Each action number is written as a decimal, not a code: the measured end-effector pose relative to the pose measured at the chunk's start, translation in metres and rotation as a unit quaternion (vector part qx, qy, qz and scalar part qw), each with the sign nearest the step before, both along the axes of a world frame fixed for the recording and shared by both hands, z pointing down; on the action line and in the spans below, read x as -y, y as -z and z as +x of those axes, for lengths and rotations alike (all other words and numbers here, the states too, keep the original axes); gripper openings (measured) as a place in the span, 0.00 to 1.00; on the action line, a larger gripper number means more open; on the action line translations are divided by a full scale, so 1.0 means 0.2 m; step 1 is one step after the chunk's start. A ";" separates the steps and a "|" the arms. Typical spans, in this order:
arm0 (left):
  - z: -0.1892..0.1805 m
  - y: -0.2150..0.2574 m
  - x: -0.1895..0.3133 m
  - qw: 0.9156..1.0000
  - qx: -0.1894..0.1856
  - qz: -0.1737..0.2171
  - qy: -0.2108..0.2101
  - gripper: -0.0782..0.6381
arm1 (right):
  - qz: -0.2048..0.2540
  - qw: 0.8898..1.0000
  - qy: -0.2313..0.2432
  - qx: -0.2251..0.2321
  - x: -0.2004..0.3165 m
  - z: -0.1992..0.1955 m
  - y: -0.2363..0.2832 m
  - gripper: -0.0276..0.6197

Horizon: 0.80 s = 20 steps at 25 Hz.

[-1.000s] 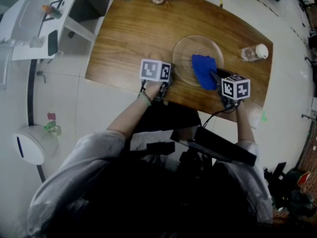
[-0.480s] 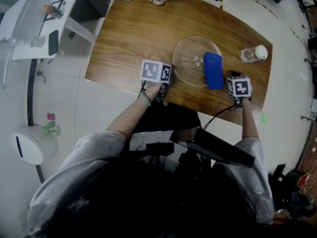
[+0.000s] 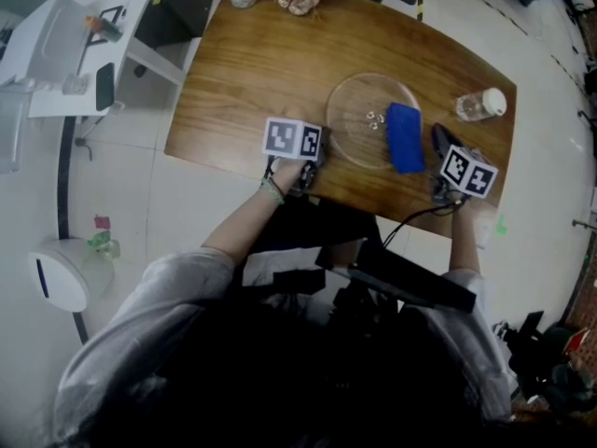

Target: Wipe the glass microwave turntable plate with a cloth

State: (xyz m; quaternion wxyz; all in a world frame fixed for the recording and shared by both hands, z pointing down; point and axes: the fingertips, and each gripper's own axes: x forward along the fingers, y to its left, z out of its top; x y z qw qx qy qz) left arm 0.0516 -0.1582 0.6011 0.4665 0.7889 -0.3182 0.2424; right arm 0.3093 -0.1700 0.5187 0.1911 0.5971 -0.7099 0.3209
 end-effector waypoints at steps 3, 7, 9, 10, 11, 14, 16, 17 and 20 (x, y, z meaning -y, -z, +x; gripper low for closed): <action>0.00 0.00 0.00 1.000 -0.003 -0.004 -0.001 0.12 | 0.017 0.999 0.017 0.046 -0.02 -0.08 0.10 0.06; 0.00 -0.01 0.00 1.000 -0.014 -0.017 -0.002 0.12 | 0.028 0.996 0.012 0.087 -0.06 -0.12 0.16 0.06; 0.00 -0.01 0.00 0.999 -0.021 -0.025 -0.004 0.12 | 0.035 0.992 -0.007 0.117 -0.08 -0.14 0.20 0.06; 0.00 -0.01 0.00 0.999 -0.026 -0.026 -0.004 0.12 | 0.040 0.990 -0.016 0.131 -0.09 -0.15 0.21 0.06; 0.00 0.00 0.00 0.999 -0.032 -0.025 -0.006 0.12 | 0.045 0.989 -0.026 0.142 -0.11 -0.16 0.23 0.06; -0.01 0.02 -0.02 0.998 -0.052 -0.018 -0.009 0.12 | 0.068 0.985 -0.059 0.148 -0.15 -0.15 0.27 0.06; -0.02 0.03 -0.04 0.998 -0.057 -0.017 -0.016 0.12 | 0.085 0.982 -0.079 0.150 -0.17 -0.14 0.29 0.06; -0.03 0.03 -0.06 0.998 -0.058 -0.015 -0.022 0.12 | 0.091 0.980 -0.087 0.154 -0.18 -0.13 0.30 0.06; -0.05 0.04 -0.08 0.998 -0.059 -0.005 -0.038 0.12 | 0.100 0.972 -0.108 0.186 -0.23 -0.15 0.30 0.06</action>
